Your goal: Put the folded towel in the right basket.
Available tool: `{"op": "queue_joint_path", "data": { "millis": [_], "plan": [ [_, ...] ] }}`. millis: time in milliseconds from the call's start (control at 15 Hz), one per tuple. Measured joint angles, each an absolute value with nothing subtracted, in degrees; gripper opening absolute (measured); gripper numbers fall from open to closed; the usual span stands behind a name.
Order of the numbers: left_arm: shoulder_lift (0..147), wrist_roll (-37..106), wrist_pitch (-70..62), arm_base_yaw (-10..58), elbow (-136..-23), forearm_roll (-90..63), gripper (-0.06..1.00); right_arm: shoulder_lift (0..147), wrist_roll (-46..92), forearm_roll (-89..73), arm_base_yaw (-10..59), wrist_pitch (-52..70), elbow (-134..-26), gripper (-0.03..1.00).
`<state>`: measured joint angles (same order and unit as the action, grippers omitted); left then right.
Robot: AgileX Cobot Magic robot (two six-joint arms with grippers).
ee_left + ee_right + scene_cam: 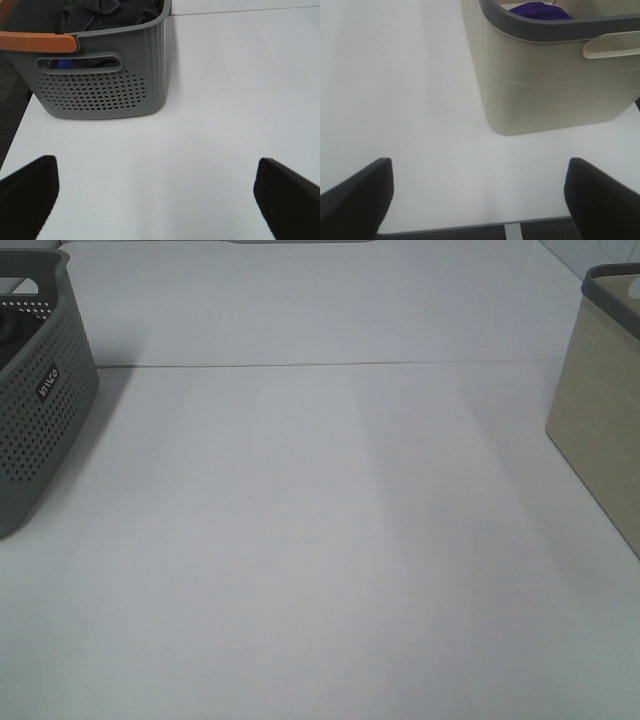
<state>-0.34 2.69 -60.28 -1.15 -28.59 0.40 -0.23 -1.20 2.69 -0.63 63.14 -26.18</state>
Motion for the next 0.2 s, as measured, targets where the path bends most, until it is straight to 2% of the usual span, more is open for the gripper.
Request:
{"op": "queue_joint_path", "data": {
  "millis": [200],
  "plan": [
    [-0.3, 2.7, -60.3, -1.1, -28.6, 0.3, 0.99, -0.2, -1.2, 2.7, -0.6, 63.1, -26.2, 0.89]
  ]
}}
